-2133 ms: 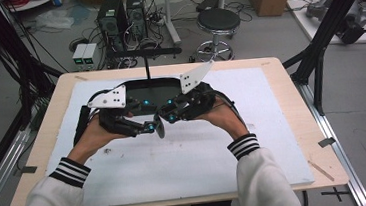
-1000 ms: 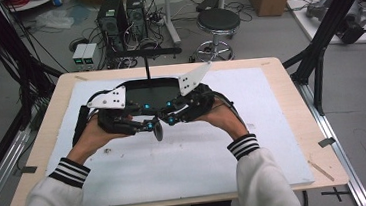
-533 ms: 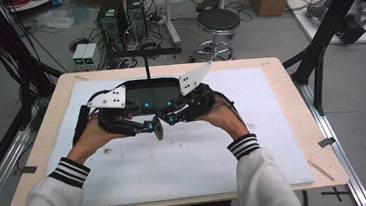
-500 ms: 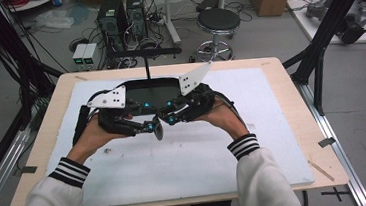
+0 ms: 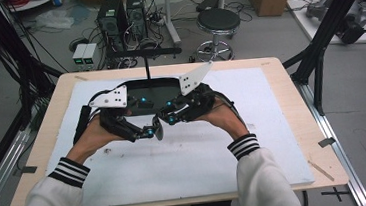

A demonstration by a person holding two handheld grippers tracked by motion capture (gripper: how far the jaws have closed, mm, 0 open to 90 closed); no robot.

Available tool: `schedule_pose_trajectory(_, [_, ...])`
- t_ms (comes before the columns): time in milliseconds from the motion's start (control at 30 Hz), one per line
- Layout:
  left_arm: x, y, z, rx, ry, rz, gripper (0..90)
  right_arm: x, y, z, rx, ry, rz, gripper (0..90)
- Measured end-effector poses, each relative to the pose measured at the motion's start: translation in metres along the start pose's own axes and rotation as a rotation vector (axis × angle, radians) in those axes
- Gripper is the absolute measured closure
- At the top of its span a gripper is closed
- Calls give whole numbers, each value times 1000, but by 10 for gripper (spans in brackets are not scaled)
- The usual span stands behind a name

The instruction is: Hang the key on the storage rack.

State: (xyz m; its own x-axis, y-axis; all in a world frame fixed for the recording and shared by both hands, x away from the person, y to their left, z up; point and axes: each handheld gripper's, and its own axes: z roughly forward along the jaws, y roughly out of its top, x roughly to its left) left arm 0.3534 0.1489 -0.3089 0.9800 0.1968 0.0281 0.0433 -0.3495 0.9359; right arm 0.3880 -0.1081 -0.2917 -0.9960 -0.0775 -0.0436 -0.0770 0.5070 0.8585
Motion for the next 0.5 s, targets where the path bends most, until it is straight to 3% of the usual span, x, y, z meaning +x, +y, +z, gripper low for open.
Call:
schedule_pose_trajectory(200, [2,0,-3,-4,3,1,423,0,0,0,-4,0,-6,700])
schedule_pose_trajectory(500, [2,0,-4,-4,-9,16,572,0,0,-1,-6,2,-8,699])
